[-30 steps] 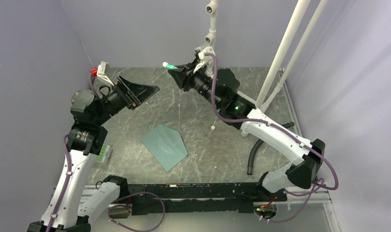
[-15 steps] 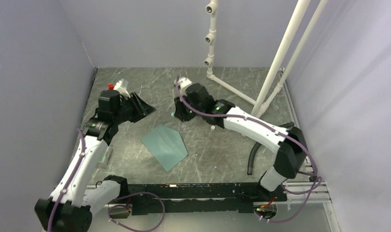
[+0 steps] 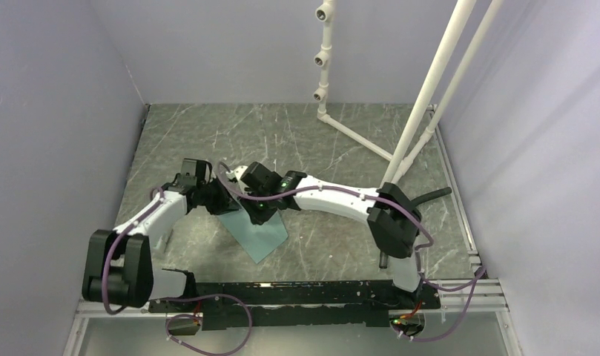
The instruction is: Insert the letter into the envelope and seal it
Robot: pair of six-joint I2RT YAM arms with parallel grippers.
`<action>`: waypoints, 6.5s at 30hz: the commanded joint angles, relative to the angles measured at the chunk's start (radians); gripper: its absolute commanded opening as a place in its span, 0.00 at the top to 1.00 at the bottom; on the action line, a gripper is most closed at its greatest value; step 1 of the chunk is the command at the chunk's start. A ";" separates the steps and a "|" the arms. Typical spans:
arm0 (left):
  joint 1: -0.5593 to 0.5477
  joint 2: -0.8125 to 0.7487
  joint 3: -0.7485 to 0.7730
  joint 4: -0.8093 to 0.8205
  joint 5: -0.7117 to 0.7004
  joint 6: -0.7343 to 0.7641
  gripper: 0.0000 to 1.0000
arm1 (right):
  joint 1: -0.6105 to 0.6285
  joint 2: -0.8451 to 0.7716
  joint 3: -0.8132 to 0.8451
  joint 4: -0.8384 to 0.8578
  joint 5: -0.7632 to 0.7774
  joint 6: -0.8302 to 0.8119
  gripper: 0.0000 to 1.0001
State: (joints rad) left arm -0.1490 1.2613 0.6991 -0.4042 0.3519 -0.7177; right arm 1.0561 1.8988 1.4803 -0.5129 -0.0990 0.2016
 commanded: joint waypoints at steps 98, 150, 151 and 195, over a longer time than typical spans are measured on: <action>0.209 0.012 -0.061 0.221 0.538 -0.254 0.24 | -0.140 -0.178 -0.058 0.143 -0.296 -0.112 1.00; 0.209 -0.280 0.022 0.372 0.912 -0.514 0.98 | -0.203 -0.348 -0.119 0.600 -0.557 -0.025 0.42; 0.209 -0.278 0.021 0.432 0.907 -0.565 0.97 | -0.210 -0.363 -0.145 0.668 -0.549 0.028 0.39; 0.207 -0.212 -0.091 1.388 0.664 -1.420 0.97 | -0.233 -0.250 -0.057 0.953 -0.698 0.104 0.70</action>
State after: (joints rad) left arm 0.0589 1.0512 0.5655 0.9253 1.0306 -2.0903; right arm 0.8177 1.6440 1.3762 0.4404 -0.7414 0.3183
